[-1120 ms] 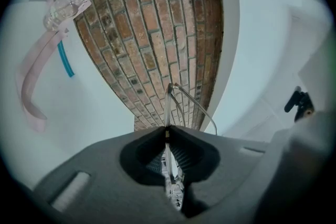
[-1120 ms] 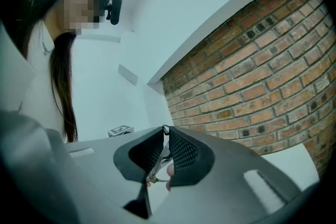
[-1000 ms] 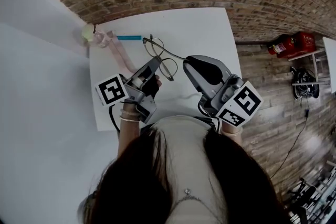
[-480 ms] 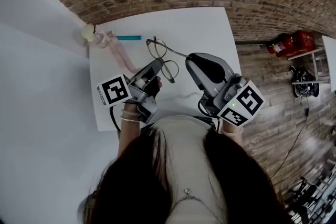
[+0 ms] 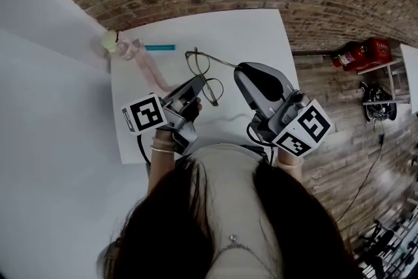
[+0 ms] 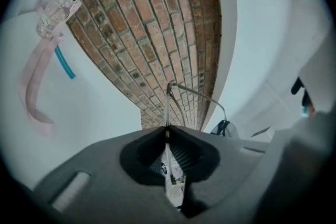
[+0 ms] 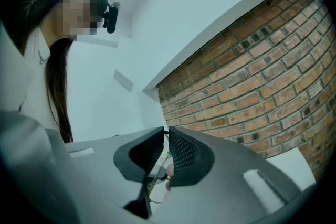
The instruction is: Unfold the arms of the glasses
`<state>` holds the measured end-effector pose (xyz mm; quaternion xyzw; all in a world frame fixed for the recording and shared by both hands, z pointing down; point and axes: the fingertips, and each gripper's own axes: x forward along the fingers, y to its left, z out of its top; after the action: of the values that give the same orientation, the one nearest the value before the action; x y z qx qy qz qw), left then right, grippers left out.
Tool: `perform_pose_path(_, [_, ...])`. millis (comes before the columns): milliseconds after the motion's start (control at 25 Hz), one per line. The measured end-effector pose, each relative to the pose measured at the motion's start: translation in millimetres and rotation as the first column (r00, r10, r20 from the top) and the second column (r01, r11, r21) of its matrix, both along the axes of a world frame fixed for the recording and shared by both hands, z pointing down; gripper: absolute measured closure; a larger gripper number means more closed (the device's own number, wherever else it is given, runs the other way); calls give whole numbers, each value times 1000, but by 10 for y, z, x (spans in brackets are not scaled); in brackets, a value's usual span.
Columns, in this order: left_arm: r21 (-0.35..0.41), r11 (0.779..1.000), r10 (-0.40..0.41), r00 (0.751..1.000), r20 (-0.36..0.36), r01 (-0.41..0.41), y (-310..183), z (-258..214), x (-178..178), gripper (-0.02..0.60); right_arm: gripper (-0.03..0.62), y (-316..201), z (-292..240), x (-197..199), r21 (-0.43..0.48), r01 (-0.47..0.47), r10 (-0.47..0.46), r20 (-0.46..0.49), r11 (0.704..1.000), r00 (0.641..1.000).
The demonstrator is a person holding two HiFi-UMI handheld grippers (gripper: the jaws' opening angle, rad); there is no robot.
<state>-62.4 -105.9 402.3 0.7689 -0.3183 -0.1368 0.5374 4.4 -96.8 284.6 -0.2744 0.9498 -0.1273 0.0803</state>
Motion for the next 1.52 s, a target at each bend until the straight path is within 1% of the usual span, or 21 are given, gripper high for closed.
perform_pose_path(320, [4, 1000, 12, 1000, 16, -12, 17, 8, 42, 560, 560, -33, -31, 41, -2, -3, 3, 6, 1000, 1000])
perform_pose_path(680, [6, 1000, 29, 998, 62, -30, 49, 54, 83, 558, 560, -74, -61, 75, -3, -3, 4, 18, 1000, 1000])
perform_pose_path(1000, [11, 999, 50, 995, 86, -51, 61, 76, 122, 558, 560, -105, -82, 105, -4, -8, 8, 28, 1000, 1000])
perform_pose_path(1520, [27, 994, 97, 980, 173, -103, 125, 150, 169, 558, 560, -134, -112, 178, -10, -29, 30, 59, 1000, 998])
